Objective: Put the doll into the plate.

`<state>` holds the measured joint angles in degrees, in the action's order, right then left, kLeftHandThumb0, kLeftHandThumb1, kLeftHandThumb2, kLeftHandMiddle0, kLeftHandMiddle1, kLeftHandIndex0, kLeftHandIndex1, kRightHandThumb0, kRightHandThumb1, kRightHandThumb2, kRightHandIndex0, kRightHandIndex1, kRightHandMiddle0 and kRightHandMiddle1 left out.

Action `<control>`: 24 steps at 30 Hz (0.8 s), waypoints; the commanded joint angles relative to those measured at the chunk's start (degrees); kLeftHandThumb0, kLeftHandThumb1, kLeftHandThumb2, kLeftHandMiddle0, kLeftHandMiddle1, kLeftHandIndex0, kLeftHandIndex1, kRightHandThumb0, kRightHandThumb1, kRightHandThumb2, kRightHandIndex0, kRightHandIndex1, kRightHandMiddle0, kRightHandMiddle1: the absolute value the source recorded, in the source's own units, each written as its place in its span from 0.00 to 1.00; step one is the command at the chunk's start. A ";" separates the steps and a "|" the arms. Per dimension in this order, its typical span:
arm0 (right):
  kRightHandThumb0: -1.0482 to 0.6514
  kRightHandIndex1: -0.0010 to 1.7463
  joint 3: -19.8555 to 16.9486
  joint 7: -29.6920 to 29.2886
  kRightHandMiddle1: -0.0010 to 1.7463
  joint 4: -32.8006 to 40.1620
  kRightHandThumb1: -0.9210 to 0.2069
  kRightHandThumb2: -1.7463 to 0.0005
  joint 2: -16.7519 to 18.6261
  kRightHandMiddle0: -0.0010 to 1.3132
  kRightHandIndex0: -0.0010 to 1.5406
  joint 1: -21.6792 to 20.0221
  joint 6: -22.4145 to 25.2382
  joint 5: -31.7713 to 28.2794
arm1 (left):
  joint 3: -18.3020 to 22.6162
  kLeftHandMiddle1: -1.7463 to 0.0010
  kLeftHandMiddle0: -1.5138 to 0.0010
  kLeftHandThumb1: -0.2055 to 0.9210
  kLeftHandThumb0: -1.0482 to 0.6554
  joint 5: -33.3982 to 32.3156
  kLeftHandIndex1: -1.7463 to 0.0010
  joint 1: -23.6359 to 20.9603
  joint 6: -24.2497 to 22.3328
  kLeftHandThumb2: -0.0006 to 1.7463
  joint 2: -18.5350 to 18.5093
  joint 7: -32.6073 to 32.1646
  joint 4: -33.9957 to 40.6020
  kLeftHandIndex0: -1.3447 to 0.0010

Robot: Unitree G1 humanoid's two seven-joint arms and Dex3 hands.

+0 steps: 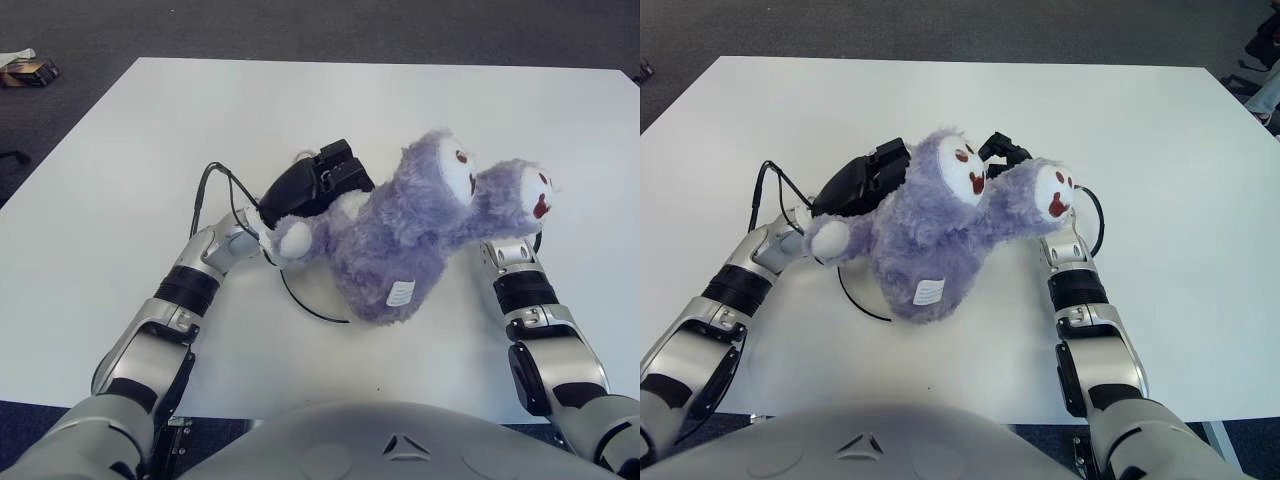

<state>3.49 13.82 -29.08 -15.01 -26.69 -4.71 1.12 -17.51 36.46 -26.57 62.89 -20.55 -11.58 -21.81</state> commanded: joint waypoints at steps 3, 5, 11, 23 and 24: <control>0.39 1.00 1.24 0.25 1.00 -2.44 0.18 0.54 0.20 0.24 0.70 3.89 3.92 1.82 | 0.44 0.41 0.84 1.00 0.06 0.28 0.25 -0.59 1.39 0.48 -1.20 1.01 0.27 0.97; 0.39 1.00 1.41 0.05 1.00 -2.45 0.18 0.54 0.12 0.24 0.70 3.80 3.97 2.08 | 0.35 0.45 0.86 1.00 0.06 0.32 0.27 -0.87 2.06 0.50 -1.41 1.22 -0.21 0.98; 0.39 1.00 1.64 0.45 1.00 -1.96 0.18 0.54 -0.02 0.24 0.70 3.88 4.03 1.83 | 0.38 0.53 0.88 1.00 0.05 0.25 0.33 -1.88 5.07 0.51 -1.41 1.03 -2.31 1.00; 0.40 1.00 1.24 1.48 1.00 -0.55 0.17 0.55 0.10 0.24 0.69 4.61 4.84 0.66 | -0.68 0.52 0.82 1.00 0.04 -4.09 0.33 -4.32 11.33 0.50 -2.01 4.30 -7.74 1.00; 0.40 1.00 1.09 1.67 1.00 -0.52 0.17 0.55 0.17 0.24 0.69 4.60 5.14 0.39 | -0.99 0.52 0.82 1.00 0.05 -4.73 0.33 -4.45 11.54 0.50 -2.35 5.06 -7.81 1.00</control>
<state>3.71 13.69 -27.39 -15.07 -25.85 -3.86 1.10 -18.03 33.54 -29.66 73.35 -21.89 -8.35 -29.00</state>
